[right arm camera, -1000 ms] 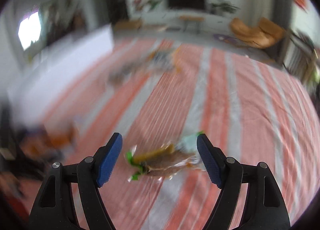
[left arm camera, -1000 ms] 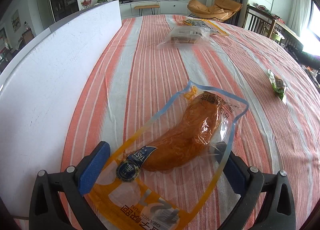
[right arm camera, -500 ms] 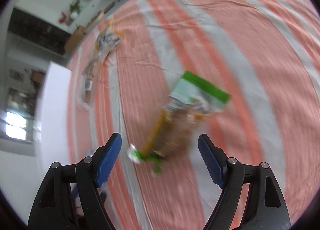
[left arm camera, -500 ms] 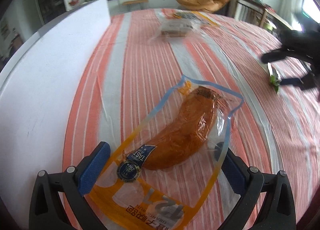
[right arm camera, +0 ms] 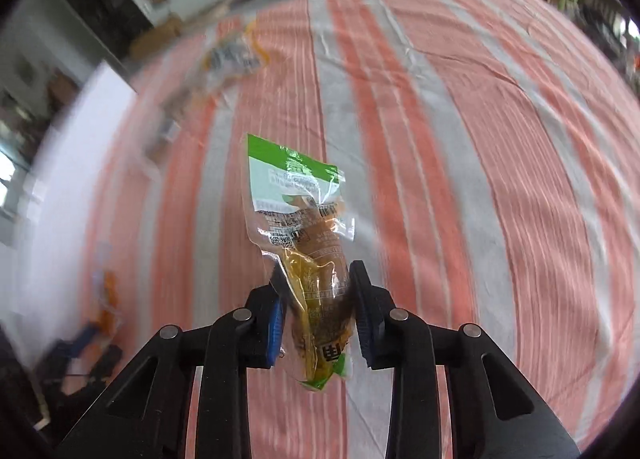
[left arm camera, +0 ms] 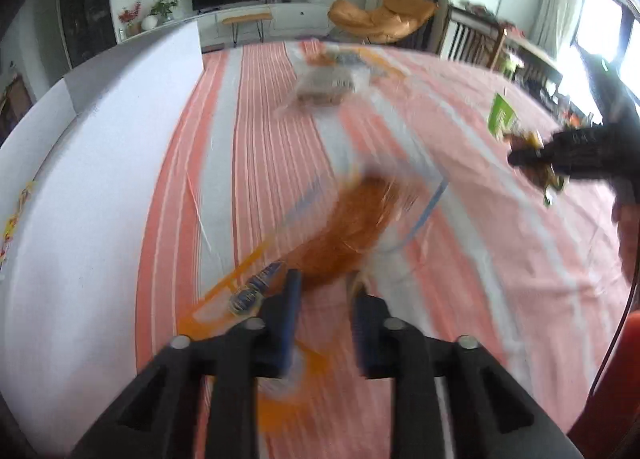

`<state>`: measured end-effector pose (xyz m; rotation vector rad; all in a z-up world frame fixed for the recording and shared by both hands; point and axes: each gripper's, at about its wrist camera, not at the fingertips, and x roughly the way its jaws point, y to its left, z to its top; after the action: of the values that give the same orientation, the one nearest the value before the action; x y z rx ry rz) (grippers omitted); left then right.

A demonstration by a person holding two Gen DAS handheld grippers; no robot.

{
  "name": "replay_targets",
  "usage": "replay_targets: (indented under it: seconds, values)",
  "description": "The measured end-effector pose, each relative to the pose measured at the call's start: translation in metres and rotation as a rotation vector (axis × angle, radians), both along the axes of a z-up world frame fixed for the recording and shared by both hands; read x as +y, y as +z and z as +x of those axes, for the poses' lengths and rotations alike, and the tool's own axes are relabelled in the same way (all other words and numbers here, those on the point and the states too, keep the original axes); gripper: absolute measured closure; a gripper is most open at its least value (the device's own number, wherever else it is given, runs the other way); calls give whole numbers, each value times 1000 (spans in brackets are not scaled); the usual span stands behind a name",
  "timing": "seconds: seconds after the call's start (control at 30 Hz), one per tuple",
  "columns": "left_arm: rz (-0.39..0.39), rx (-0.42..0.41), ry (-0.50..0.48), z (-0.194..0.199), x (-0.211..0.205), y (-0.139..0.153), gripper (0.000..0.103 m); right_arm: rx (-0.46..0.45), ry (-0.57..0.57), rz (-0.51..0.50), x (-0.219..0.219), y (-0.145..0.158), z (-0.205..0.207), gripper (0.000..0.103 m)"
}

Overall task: Organize snacks
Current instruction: 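Carry the sausage packet and fish snack over the white box and release both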

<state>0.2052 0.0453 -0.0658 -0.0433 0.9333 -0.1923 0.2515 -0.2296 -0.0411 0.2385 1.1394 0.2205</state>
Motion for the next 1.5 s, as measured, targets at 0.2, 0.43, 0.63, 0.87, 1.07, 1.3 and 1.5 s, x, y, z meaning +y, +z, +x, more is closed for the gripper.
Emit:
replay_targets:
  seconds: [0.2,0.43,0.63,0.87,1.07,1.3,1.5]
  values:
    - [-200,4,64,0,15,8,97,-23,16,146,-20,25,-22,72]
    - [-202,5,16,-10,22,15,98,-45,62,213,1,38,-31,72]
    - [-74,33,-131,-9,0,14,9,-35,60,269,-3,34,-45,72]
    - [0,161,-238,34,-3,5,0,-41,85,296,-8,36,-58,72]
    - [185,236,-284,51,-35,-36,0,-70,91,330,-10,42,-63,72]
    - [91,205,-227,54,-29,-22,45,-76,95,362,-8,46,-66,72]
    - [-84,151,-130,42,-10,4,66,-79,98,395,-1,54,-68,72]
